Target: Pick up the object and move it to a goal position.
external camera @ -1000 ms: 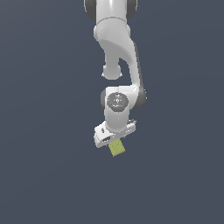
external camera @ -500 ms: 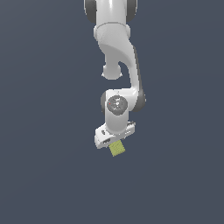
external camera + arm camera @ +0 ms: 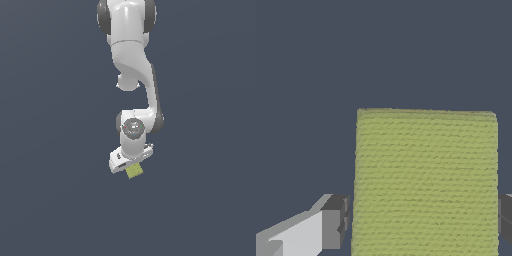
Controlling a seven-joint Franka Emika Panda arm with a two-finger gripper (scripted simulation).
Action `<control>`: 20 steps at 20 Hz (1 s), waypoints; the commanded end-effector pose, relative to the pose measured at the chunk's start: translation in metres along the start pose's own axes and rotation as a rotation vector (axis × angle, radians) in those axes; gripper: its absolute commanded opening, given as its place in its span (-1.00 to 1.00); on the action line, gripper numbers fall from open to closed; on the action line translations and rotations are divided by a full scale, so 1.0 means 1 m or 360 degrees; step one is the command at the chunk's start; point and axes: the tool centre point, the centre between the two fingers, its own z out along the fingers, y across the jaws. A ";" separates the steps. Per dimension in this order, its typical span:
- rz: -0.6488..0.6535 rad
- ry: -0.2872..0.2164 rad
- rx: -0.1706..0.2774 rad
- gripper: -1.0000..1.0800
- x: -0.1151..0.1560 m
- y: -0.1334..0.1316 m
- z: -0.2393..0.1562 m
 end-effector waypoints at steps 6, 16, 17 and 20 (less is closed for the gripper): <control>-0.0001 0.0002 0.0000 -1.00 0.001 0.000 0.001; 0.0000 0.0001 -0.0001 -1.00 0.003 0.000 0.001; 0.0000 0.0001 -0.0001 -1.00 0.005 -0.001 0.001; 0.0000 0.0001 -0.0001 -1.00 0.012 -0.004 0.000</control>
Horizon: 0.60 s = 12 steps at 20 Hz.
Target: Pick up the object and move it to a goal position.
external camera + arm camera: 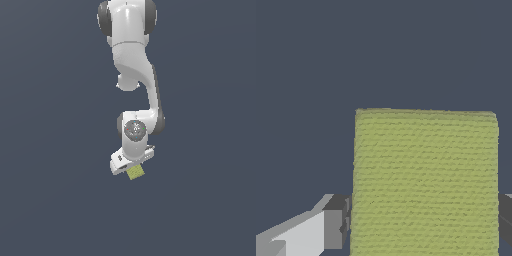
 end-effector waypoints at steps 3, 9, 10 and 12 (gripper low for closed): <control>-0.0003 0.0002 0.0000 -1.00 0.015 -0.007 -0.001; -0.0003 0.0002 0.0001 -1.00 0.042 -0.018 -0.002; -0.0003 0.0002 0.0001 -1.00 0.048 -0.020 -0.003; -0.0003 0.0002 0.0001 -1.00 0.059 -0.025 -0.003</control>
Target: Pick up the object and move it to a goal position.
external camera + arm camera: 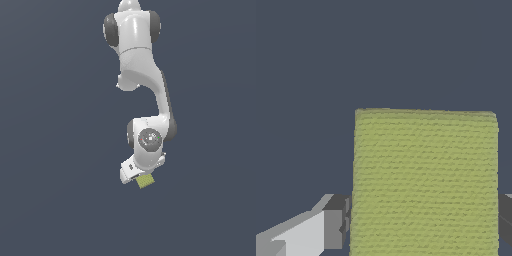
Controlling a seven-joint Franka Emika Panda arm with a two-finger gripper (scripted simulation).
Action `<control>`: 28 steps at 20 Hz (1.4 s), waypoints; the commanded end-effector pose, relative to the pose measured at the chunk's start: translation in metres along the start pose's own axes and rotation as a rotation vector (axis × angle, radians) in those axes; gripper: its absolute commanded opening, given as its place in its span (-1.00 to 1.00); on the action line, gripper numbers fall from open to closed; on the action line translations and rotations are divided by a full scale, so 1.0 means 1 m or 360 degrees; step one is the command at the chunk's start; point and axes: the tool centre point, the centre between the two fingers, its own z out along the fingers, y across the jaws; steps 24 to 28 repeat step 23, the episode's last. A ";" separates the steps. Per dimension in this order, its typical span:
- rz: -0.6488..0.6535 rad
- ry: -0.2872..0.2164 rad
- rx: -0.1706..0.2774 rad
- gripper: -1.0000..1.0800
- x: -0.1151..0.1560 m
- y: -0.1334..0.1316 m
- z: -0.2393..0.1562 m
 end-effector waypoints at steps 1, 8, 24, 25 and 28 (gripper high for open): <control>0.0000 0.0002 -0.0001 -1.00 0.014 -0.005 -0.002; 0.0000 0.0002 -0.0001 -1.00 0.044 -0.017 -0.003; -0.0001 0.0003 0.0000 -1.00 0.065 -0.023 -0.004; -0.0001 0.0003 0.0000 -1.00 0.065 -0.023 -0.004; -0.0001 0.0003 0.0000 -1.00 0.065 -0.023 -0.004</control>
